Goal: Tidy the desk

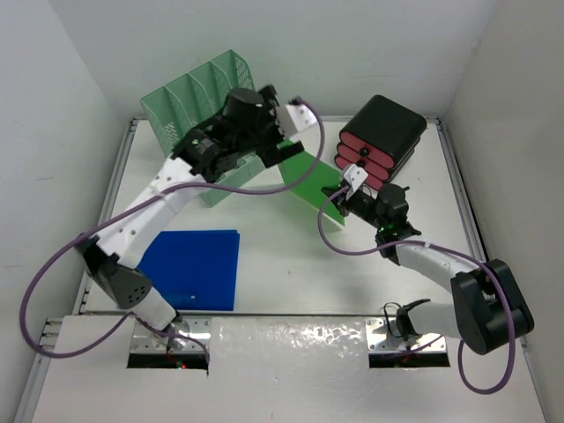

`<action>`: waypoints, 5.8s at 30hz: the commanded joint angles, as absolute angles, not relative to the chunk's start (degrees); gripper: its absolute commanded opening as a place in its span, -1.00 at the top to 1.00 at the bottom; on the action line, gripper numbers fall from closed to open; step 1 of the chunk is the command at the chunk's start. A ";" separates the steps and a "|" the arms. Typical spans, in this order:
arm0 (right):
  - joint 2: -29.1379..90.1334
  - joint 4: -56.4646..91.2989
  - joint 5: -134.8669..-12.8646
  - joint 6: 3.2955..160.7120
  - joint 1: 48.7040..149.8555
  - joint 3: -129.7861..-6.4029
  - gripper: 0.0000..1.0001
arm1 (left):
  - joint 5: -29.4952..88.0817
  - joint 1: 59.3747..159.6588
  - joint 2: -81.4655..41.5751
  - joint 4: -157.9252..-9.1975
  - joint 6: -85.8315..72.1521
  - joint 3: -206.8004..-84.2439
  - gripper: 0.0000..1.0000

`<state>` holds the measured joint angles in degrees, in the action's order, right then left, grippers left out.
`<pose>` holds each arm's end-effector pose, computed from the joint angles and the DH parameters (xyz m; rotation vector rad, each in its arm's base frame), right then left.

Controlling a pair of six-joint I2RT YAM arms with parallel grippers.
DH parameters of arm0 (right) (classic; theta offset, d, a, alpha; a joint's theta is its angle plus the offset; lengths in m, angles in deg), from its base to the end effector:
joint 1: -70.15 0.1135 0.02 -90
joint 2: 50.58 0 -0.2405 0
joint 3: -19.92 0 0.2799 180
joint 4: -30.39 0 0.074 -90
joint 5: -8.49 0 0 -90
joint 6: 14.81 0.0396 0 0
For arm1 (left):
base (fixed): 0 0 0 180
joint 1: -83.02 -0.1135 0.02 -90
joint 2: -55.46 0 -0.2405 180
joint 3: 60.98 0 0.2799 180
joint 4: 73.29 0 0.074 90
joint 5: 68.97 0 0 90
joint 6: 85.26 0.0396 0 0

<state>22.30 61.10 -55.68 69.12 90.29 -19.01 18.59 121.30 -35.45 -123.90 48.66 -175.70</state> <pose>0.2671 0.1163 0.1808 -0.7061 1.4917 0.5538 0.3003 -0.2349 0.4158 1.3206 1.5545 0.1051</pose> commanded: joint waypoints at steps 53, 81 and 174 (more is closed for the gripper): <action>74.21 71.63 -60.32 96.47 97.40 -99.32 1.00 | 17.60 73.97 -16.52 -100.25 34.27 -140.15 -0.99; 100.08 92.00 -58.92 93.74 101.62 -105.53 1.00 | 23.14 70.89 -21.71 -104.37 39.28 -138.66 -0.99; 56.13 50.31 -68.88 73.17 124.66 -39.72 -0.98 | 62.08 26.66 -24.00 -154.49 86.57 -125.38 1.00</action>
<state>60.13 58.11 -73.98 76.71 126.75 -35.40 56.67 22.83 -26.16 -153.21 83.37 -123.15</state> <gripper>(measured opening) 0.989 0.007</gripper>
